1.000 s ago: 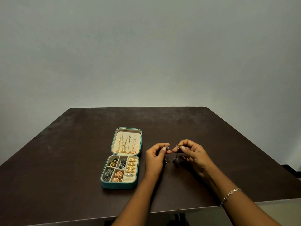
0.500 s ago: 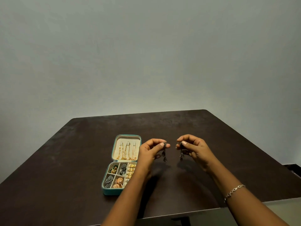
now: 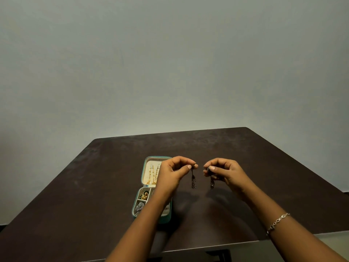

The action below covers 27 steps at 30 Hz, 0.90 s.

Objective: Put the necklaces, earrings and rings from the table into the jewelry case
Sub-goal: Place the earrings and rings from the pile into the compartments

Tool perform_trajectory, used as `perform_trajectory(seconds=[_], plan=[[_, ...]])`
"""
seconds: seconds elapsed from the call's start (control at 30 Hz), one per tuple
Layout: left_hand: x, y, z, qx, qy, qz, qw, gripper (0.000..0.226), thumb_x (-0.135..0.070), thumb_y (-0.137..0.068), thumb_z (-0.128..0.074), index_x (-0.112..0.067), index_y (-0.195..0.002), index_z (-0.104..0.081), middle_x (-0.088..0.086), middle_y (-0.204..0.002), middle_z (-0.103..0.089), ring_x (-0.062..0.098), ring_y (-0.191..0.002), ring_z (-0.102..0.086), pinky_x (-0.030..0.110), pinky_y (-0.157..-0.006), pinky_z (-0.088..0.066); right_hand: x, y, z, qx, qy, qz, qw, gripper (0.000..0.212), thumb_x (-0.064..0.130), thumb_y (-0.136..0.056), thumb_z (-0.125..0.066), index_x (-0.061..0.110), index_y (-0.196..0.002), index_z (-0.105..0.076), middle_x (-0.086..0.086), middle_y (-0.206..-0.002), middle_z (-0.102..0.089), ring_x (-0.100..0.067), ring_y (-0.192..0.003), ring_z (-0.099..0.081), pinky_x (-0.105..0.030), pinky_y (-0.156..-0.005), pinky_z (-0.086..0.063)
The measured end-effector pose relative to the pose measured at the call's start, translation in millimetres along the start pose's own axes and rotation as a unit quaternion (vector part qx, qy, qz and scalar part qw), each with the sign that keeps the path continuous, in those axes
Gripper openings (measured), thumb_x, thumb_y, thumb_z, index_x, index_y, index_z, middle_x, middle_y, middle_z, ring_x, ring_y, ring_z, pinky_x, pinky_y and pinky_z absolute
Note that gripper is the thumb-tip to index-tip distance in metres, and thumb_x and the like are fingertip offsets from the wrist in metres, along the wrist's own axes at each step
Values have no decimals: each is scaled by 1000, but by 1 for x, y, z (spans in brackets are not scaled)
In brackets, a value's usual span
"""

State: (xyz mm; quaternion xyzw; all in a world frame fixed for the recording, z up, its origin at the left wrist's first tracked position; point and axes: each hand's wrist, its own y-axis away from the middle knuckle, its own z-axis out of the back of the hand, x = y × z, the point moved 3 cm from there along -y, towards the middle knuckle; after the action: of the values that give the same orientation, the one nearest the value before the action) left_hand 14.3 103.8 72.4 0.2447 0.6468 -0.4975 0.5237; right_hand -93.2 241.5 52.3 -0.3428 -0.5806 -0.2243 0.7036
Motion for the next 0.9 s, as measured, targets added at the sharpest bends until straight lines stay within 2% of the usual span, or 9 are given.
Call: perform_trajectory(seconds=[0.13,0.23,0.33,0.43,0.5,0.6,0.7,0.8,0.9], plan=[[-8,6,15,9,24,15,1000,14,6,-85,-55,-3,-85,-66,11,-81,-72,13,-80,-69,15,-68,-51,7,2,-13,10,-5,4,1000,17,0,-88,-52,10,-86,-67,-3,-75,-68,-11,-74,-65,-20,-65,-48],[-15,10,28,23,-3,9,1000,13,4,-85,-55,-2,-88,-66,15,-86,-71,14,-83,-69,16,-71,-50,10,4,-27,31,-9,9,999,18,0,-89,-50,10,-87,-65,-1,-72,-66,-10,-70,-63,-23,-67,-48],[-21,13,38,35,-41,15,998,13,0,-86,-57,-8,-86,-67,7,-86,-71,6,-79,-65,13,-67,-47,9,7,-42,54,0,0,999,19,0,-90,-49,9,-87,-65,-3,-73,-64,-11,-69,-60,-26,-69,-45],[-27,17,49,35,-54,20,998,12,-1,-85,-58,-9,-85,-68,0,-79,-68,-3,-68,-61,9,-60,-44,7,9,-57,77,8,-19,997,19,-2,-90,-49,8,-89,-65,-4,-75,-64,-10,-70,-60,-22,-65,-44],[-30,19,58,29,-60,22,997,13,-1,-84,-59,-10,-82,-68,2,-79,-68,1,-69,-62,12,-62,-45,7,8,-66,83,7,-29,996,19,-3,-89,-50,9,-89,-65,-3,-76,-67,-10,-70,-62,-21,-64,-45],[-28,23,69,12,-84,22,996,15,-2,-83,-61,-14,-79,-69,7,-83,-70,13,-78,-64,25,-72,-50,9,8,-74,68,-7,-36,997,17,-2,-87,-53,8,-88,-66,-3,-76,-70,-12,-71,-64,-22,-65,-46],[-25,25,80,3,-105,24,994,16,-2,-84,-60,-15,-79,-68,7,-84,-70,16,-82,-65,29,-76,-52,12,7,-80,56,-2,-33,998,14,1,-86,-55,7,-90,-67,-6,-81,-71,-14,-78,-66,-26,-71,-47],[-27,23,88,5,-97,32,995,15,0,-87,-56,-11,-82,-65,8,-84,-70,9,-77,-66,18,-66,-50,18,6,-86,49,3,-22,999,13,2,-85,-57,7,-90,-67,-6,-82,-72,-14,-80,-67,-25,-71,-48],[-30,18,96,-6,-74,36,997,11,1,-88,-54,-5,-85,-63,10,-82,-71,5,-73,-67,13,-59,-48,26,4,-94,40,-17,-12,999,13,0,-85,-56,5,-88,-67,-7,-78,-72,-13,-75,-68,-20,-64,-52]])
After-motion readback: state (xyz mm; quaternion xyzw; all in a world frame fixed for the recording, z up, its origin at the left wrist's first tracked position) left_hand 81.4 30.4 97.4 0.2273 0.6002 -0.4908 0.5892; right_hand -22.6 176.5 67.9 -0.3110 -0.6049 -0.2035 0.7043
